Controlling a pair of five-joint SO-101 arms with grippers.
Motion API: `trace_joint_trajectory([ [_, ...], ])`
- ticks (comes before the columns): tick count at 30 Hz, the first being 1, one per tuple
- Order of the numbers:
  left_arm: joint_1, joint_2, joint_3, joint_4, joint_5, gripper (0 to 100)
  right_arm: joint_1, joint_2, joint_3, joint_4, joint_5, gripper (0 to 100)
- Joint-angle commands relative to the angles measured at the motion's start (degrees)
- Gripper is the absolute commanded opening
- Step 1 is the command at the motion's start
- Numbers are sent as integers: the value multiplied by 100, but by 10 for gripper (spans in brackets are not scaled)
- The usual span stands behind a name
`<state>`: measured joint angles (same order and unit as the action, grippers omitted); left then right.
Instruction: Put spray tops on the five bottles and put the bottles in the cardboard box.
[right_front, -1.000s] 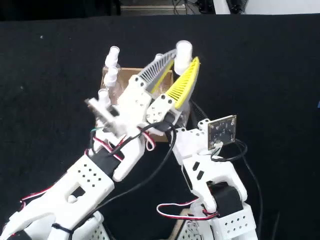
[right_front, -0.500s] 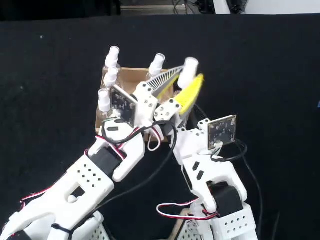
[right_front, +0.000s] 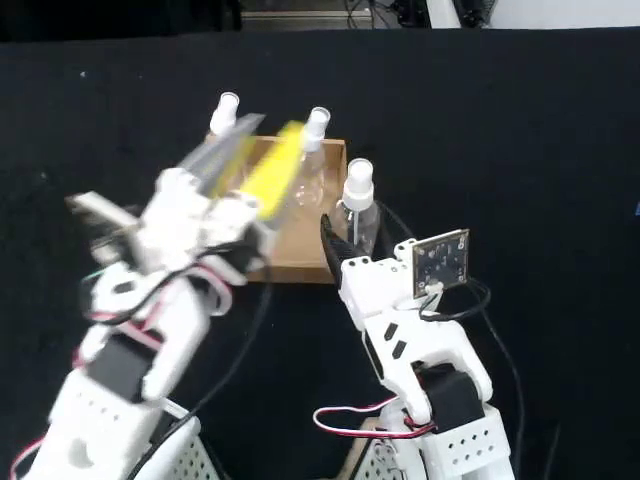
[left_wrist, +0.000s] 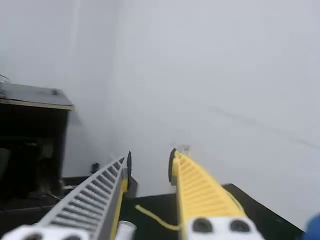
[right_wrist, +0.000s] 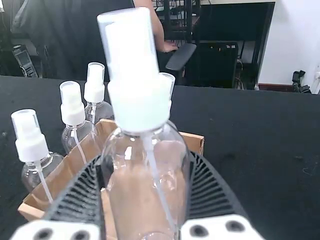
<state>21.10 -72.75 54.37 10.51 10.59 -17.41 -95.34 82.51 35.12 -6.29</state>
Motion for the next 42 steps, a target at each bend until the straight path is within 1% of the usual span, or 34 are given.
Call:
trace_joint_trajectory([
  [1, -1516, -835, 66, 835, 26, 103, 642, -189, -180, -176, 9, 11],
  [3, -2149, -932, 295, 1099, 26, 105, 1064, -189, -277, -141, 9, 11],
  [5, -2712, -976, 690, 1108, 26, 105, 1345, -154, -303, -158, 0, 11],
  [7, -3266, -993, 1235, 870, 26, 105, 1433, -136, -295, -185, 0, 11],
  [10, -3837, -1002, 2246, 105, 26, 105, 1451, -119, -242, -396, 0, 11],
  [12, -4031, -1002, 2914, -501, 26, 105, 1503, -119, -119, -642, 0, 11],
  [15, -4110, -1002, 3767, -1345, 26, 105, 1574, -31, 48, -1055, 0, 11],
  [18, -4075, -1002, 4347, -2022, 26, 103, 1538, 330, 40, -1336, 0, 11],
  [19, -4101, -949, 4347, -2110, 44, 102, 1538, 514, 4, -1486, 0, 11],
  [23, -4127, -958, 4347, -1767, 70, 102, 1565, 1393, -101, -2374, 0, 11],
  [30, -4119, -949, 4347, -774, 53, 105, 1600, 3327, -189, -4299, 53, 11],
  [32, -4119, -949, 4347, -554, 44, 105, 1741, 3846, -295, -4659, 9, 11],
  [37, -4084, -949, 4347, -352, 35, 105, 1741, 4655, -585, -4721, 0, 11],
  [42, -4092, -949, 4347, -352, 35, 105, 1442, 4418, -523, -4651, 0, 10],
])
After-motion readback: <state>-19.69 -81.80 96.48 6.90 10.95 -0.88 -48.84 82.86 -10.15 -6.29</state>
